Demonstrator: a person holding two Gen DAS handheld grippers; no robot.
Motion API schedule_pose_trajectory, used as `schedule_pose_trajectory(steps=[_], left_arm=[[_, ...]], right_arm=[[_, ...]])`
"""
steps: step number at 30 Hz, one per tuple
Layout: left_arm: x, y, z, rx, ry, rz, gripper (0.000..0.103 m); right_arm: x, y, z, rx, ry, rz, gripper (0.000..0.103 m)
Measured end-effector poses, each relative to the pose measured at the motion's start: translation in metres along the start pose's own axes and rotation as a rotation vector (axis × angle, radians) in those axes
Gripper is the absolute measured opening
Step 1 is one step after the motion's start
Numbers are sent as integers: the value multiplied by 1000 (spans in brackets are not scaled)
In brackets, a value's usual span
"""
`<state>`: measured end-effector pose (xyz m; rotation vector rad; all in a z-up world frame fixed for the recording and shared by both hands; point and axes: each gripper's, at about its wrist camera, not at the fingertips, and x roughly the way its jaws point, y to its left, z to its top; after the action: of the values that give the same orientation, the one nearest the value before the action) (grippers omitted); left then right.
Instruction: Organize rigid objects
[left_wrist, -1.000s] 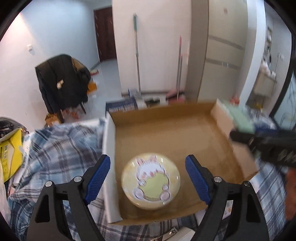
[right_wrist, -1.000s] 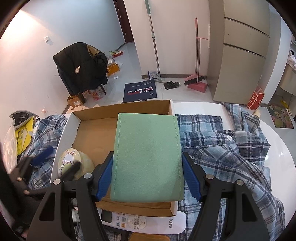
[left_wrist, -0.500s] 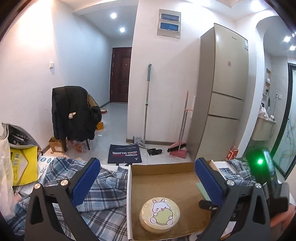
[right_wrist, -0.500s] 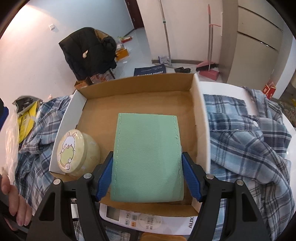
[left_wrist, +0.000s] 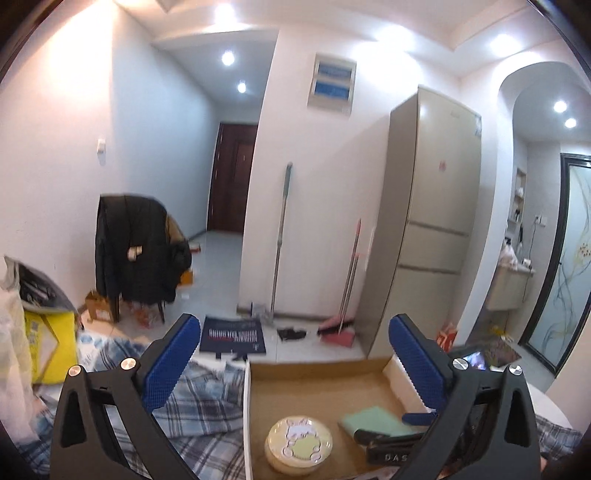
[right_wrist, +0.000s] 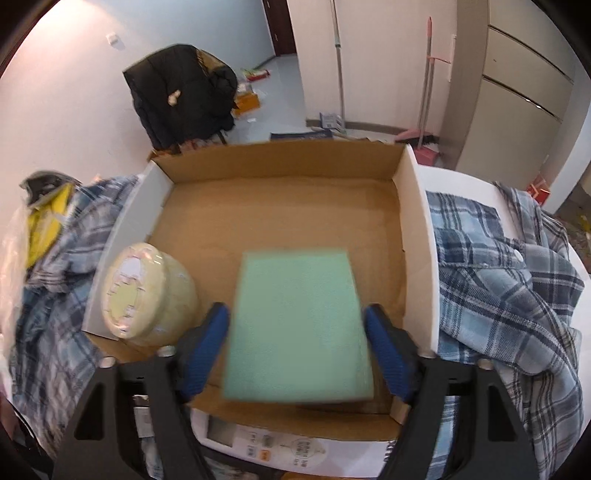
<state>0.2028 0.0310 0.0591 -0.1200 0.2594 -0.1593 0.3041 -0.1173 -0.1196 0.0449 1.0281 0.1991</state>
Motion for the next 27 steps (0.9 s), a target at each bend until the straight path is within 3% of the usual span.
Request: schedule_pose_trajectory(steps=[6, 11, 17, 21, 24, 27], left_arm=[[-48, -10, 27, 13, -123, -14, 103], [-69, -21, 38, 49, -120, -17, 103], [-94, -37, 23, 71, -93, -50, 103], [-124, -48, 16, 75, -111, -52, 103], [-156, -45, 13, 19, -148, -129, 103], [-168, -42, 7, 12, -151, -63, 103]], right_arm=[[-48, -1, 4, 8, -113, -24, 88], [-113, -1, -5, -1, -225, -97, 88], [-178, -10, -46, 38, -309, -128, 89], [-199, -11, -70, 57, -331, -140, 89], [-207, -15, -89, 123, -356, -137, 89], [-208, -19, -110, 197, -366, -156, 89]])
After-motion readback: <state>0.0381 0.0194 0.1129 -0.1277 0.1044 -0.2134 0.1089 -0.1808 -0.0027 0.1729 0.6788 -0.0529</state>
